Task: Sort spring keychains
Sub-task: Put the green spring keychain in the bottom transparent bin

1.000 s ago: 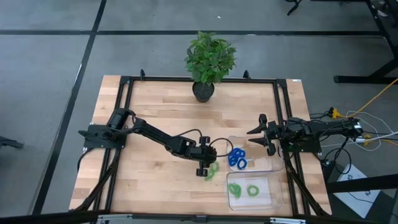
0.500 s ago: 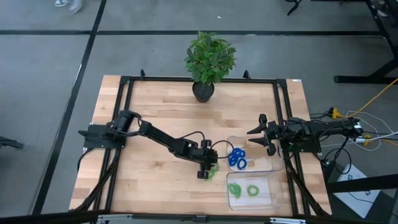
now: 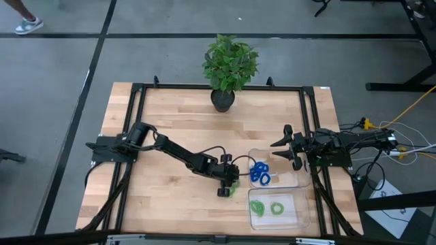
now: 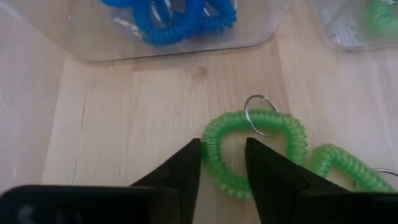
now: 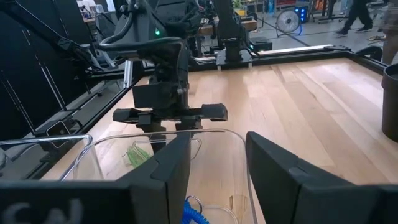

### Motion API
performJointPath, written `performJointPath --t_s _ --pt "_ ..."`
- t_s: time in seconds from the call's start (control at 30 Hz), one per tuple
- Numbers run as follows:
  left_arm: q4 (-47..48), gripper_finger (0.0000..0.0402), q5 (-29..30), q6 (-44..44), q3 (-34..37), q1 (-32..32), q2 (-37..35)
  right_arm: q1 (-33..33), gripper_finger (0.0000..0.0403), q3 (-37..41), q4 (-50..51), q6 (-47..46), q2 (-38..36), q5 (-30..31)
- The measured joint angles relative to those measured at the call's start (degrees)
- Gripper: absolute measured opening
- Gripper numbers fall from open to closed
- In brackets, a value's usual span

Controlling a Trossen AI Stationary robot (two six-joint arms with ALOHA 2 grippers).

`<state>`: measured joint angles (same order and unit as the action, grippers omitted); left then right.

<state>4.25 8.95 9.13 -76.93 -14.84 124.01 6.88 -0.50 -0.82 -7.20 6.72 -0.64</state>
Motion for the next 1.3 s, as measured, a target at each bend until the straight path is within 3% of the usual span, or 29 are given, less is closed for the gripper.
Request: performJointPath --t_s 0.33,0.87,1.3 --pt "2.2 0.0013 -1.8 2.1 0.1 0.1 -0.6 0.0 0.0154 0.0 0.0 0.0 0.0 0.0" --pt "13.4 0.0012 1.9 -0.8 0.5 2.1 -7.4 0.0 0.0154 0.0 0.0 0.0 0.0 0.0" --pt "12.5 0.0011 8.3 -6.5 0.4 2.7 -17.7 0.0 0.0154 0.0 0.0 0.0 0.0 0.0"
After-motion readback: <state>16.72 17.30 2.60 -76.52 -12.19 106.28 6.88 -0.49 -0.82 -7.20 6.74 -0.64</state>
